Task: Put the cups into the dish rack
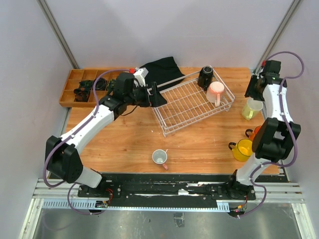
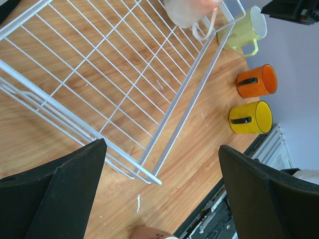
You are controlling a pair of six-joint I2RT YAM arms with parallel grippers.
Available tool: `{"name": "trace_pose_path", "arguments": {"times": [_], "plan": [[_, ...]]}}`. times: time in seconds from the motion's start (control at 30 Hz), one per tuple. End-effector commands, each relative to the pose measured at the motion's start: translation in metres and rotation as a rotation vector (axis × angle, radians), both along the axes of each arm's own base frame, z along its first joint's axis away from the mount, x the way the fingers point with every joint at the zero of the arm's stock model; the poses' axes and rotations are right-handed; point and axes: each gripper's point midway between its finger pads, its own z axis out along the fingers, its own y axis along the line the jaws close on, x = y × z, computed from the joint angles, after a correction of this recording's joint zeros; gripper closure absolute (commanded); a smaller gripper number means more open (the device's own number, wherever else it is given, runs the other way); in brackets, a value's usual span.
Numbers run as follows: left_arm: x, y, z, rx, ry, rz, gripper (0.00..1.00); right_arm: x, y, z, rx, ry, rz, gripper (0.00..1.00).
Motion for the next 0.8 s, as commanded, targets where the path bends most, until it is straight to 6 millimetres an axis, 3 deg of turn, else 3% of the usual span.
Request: {"name": "trace_pose_path", "arguments": {"times": [0.0,0.47,0.57,0.67,0.77], "plan": [[0.007,-0.009,0.018,-0.015,-0.06,-0.047,0.0,0.0,-0.006,-0.011,0.032,0.068,0.014,0.57],[0.017,-0.019,0.012,0.001,-0.048,-0.09,0.0,0.015,-0.016,-0.059,0.047,0.194,0.001,0.6],[0.016,-0.021,0.01,-0.005,-0.037,-0.102,0.0,0.015,-0.018,-0.064,0.04,0.208,0.002,0.63],[0.014,-0.023,0.009,-0.011,-0.026,-0.118,0.0,0.013,-0.02,-0.081,0.04,0.253,0.004,0.7],[0.011,-0.025,0.008,-0.016,-0.018,-0.139,0.0,0.011,-0.021,-0.088,0.038,0.27,0.002,0.82]]}}
